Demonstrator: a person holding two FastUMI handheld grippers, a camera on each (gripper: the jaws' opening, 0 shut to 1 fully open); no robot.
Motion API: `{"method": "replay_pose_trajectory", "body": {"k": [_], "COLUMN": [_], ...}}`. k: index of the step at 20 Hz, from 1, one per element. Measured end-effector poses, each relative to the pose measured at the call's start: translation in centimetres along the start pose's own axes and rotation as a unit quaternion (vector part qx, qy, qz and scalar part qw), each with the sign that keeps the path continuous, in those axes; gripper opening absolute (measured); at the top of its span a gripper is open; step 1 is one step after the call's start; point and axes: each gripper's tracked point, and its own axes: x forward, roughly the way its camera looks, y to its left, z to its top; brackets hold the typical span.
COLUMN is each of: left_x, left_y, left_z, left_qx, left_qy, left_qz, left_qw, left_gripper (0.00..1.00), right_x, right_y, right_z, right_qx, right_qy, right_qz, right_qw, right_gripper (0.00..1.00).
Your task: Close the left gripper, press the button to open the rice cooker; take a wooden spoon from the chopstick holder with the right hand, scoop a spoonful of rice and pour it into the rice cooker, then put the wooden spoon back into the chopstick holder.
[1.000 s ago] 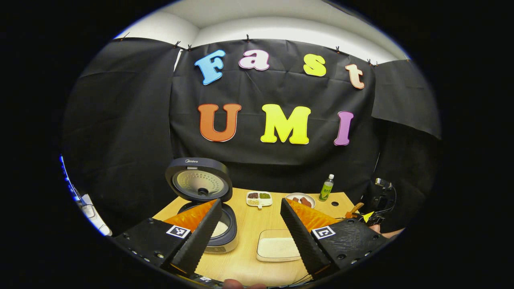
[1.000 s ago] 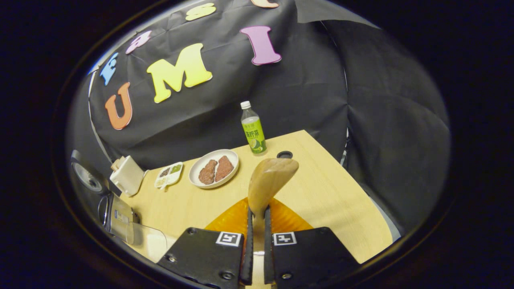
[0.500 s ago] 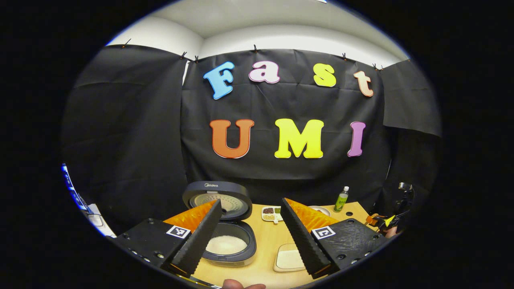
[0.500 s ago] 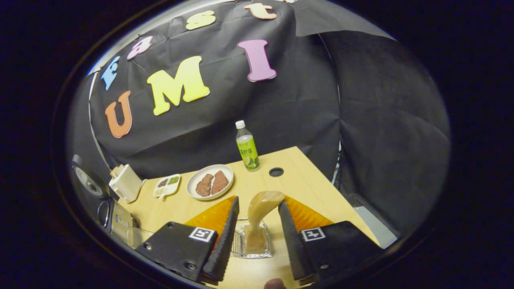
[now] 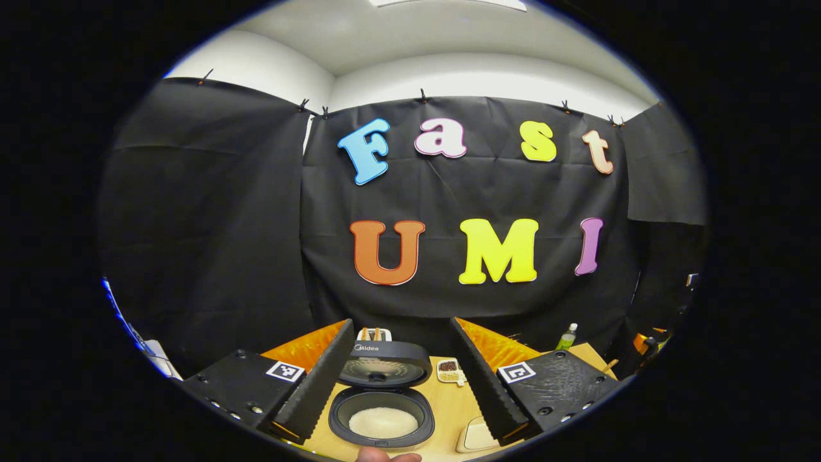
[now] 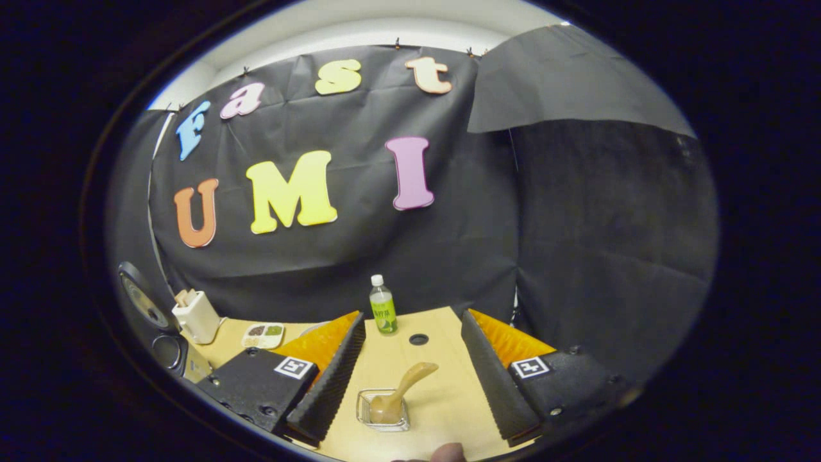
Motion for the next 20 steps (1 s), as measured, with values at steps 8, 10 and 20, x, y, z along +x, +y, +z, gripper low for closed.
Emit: {"method": "replay_pose_trajectory", "body": {"k": [8, 10, 20], "left_x": [8.0, 9.7, 14.7], "left_y": [3.0, 4.4, 5.6], "left_z": [-0.9, -2.5, -9.9], "left_qx": [-0.017, -0.027, -0.055], "left_qy": [0.058, 0.088, 0.254], "left_qz": [-0.004, -0.004, -0.003], "left_qw": [0.998, 0.996, 0.966], "left_gripper": [0.94, 0.94, 0.95], "right_x": [-10.1, -12.6, -19.8], "right_y": [-2.3, -3.6, -7.7], "right_z": [2.6, 2.3, -1.1], "right_qx": [-0.027, -0.026, -0.007], "right_qy": [-0.038, -0.042, -0.026], "right_qz": [-0.036, -0.057, -0.129], "right_qw": [0.998, 0.997, 0.991], "right_gripper": [0.96, 0.98, 0.98]}}
